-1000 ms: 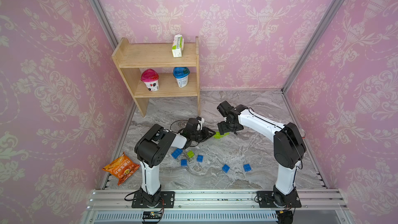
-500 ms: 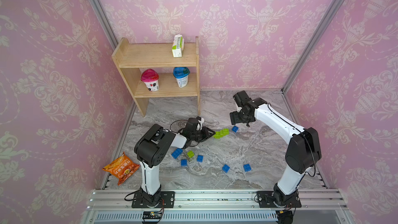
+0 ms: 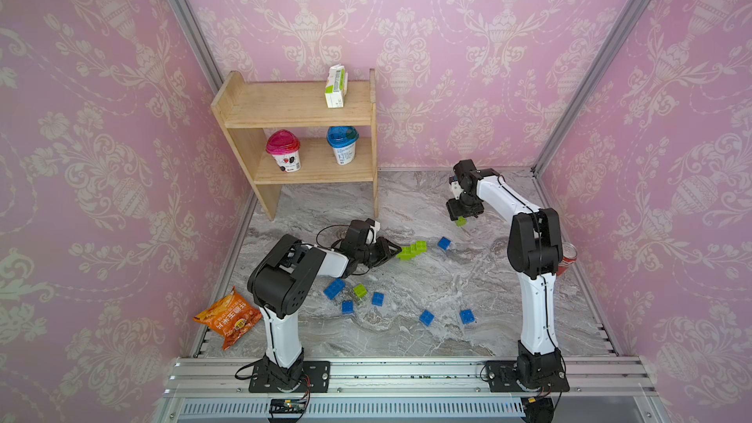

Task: Assemble the letter v with lego
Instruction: Move the lego brick at the center of the board.

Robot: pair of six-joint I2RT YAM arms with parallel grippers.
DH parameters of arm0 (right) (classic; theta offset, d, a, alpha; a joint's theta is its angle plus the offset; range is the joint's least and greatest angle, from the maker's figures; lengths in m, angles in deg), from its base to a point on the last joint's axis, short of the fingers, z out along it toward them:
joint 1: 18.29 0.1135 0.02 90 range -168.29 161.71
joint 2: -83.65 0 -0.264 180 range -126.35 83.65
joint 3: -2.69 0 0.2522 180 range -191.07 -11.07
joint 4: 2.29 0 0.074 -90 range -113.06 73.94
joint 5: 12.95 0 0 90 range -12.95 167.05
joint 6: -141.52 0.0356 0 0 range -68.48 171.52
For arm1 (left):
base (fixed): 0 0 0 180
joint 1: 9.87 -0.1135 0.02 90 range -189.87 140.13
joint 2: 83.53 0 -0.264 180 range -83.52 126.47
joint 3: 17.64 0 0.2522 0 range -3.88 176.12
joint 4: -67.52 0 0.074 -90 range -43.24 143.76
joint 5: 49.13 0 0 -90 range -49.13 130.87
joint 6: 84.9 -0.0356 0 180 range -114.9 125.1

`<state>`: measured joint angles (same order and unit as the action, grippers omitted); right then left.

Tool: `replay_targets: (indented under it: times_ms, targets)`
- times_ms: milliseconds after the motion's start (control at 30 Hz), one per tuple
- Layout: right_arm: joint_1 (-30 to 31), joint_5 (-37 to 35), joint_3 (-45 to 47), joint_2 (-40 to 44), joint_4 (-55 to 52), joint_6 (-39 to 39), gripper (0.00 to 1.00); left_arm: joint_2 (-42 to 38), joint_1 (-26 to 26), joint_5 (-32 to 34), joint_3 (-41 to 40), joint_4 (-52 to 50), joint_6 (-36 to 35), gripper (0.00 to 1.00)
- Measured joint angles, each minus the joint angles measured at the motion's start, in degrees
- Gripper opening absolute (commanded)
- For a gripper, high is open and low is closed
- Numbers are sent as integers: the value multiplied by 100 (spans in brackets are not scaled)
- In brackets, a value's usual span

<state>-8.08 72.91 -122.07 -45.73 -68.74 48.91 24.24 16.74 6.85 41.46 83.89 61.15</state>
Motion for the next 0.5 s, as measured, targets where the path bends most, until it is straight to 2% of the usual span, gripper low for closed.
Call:
replay_targets:
  times_ms: [267,500]
  targets:
    - [-190,186,-428,-391,-229,-214,58,-22,-24,-17,0,-66,-11,15]
    - [-205,315,-393,-466,-271,-240,44,-22,-31,-20,0,-70,-13,15]
